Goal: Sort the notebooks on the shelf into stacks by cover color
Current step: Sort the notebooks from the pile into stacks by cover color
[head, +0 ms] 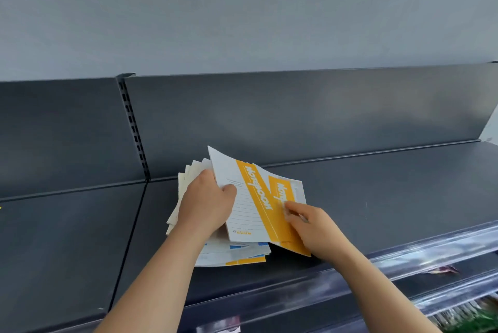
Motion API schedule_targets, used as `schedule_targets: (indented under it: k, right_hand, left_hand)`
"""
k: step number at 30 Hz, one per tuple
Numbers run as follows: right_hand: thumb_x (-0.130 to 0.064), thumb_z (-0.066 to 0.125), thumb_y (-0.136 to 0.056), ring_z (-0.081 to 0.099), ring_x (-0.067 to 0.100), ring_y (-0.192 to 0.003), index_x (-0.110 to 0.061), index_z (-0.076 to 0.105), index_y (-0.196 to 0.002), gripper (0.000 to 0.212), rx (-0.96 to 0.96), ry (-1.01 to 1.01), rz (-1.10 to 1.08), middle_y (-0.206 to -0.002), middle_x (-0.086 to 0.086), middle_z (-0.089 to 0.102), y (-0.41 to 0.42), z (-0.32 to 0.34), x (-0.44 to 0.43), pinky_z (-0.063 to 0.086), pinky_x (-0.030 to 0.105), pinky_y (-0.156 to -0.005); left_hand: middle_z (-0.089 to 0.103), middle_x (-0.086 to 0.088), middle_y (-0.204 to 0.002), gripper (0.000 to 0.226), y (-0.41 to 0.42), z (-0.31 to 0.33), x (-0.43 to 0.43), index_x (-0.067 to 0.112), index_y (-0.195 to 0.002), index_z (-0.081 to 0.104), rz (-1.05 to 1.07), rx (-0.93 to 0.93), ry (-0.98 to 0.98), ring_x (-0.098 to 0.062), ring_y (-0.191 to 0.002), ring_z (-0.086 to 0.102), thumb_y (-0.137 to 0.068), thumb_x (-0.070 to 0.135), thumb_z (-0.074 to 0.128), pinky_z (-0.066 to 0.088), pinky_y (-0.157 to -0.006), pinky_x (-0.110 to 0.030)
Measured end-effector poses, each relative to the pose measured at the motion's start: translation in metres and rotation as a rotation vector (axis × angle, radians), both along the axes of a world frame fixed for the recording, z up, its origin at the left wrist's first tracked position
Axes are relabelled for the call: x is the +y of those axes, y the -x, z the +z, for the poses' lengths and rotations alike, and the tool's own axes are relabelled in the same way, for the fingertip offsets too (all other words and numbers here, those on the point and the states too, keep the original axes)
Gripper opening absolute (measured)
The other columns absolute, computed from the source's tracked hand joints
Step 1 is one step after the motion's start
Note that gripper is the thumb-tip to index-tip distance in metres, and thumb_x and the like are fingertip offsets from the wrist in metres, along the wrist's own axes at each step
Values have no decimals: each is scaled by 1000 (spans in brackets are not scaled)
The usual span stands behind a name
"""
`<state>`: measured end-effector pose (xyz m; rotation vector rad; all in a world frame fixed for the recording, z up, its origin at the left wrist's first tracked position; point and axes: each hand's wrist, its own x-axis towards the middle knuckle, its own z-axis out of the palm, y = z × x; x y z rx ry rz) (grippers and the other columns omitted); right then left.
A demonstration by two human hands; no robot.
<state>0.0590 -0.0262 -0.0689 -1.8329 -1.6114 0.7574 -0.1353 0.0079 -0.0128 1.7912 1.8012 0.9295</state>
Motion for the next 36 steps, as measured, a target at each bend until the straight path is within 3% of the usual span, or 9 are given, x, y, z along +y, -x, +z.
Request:
schedule_targets:
  k: [4,10,12,16,21,24,29,33,36]
  right_hand:
    - [-22,32,-102,52,14,-110,-34,44,-137,39,86,-4,65,-136,-6,47,10,2,-1,44,22,-85]
    - [-28,46,-98,49,15,-121,-22,43,-140,43,113,-32,20,-140,-6,48,2,5,3,38,23,-90]
    - [-30,50,-96,51,13,-119,-21,47,-136,42,132,-49,36,-136,-8,51,5,6,4,39,24,-91]
    - [-30,58,-92,57,9,-108,-25,55,-126,34,242,-157,16,-121,-12,59,16,17,4,46,27,-90]
    - [-28,63,-89,59,3,-82,-35,49,-124,38,349,-226,-5,-111,-17,54,39,34,4,48,18,-62]
    - [-28,65,-88,61,13,-92,-34,47,-126,43,402,-251,-25,-114,-15,52,60,44,3,56,35,-74]
    - [-23,61,-91,60,16,-95,-29,45,-133,45,445,-300,-12,-117,-13,53,107,56,-3,55,43,-84]
    - [-23,59,-92,58,11,-88,-31,43,-134,45,390,-332,53,-114,-17,49,155,64,-3,51,33,-76]
    - [-21,60,-91,61,10,-88,-31,44,-133,46,376,-345,90,-115,-15,52,201,65,-6,54,31,-71]
  left_hand:
    - [58,2,-71,16,1,0,-3,11,-76,48,-32,-28,45,-11,-57,48,-85,22,57,29,-48,-25]
    - [64,-2,-76,9,8,-4,-5,7,-81,54,-15,-122,38,-16,-61,53,-86,14,54,35,-50,-26]
    - [68,5,-91,13,10,-4,-9,15,-96,59,-34,-176,29,-13,-74,61,-88,14,49,42,-53,-25]
    - [60,15,-103,23,12,2,-17,21,-110,53,-17,-287,-13,-3,-87,57,-94,12,40,42,-54,-20]
    - [59,13,-105,18,30,7,-25,19,-113,48,40,-334,-96,-5,-88,58,-96,17,40,45,-57,-21]
    - [59,11,-103,18,46,15,-33,18,-112,45,41,-367,-88,-6,-86,57,-96,15,38,46,-59,-23]
    - [57,15,-106,31,90,20,-50,24,-116,41,-8,-484,-9,-2,-94,55,-91,7,41,45,-65,-23]
    - [56,23,-107,43,139,16,-62,36,-118,39,-11,-458,-22,0,-98,54,-92,3,42,43,-66,-17]
    - [56,29,-99,52,185,17,-74,49,-99,43,8,-431,-62,5,-92,54,-91,-2,40,42,-62,-13]
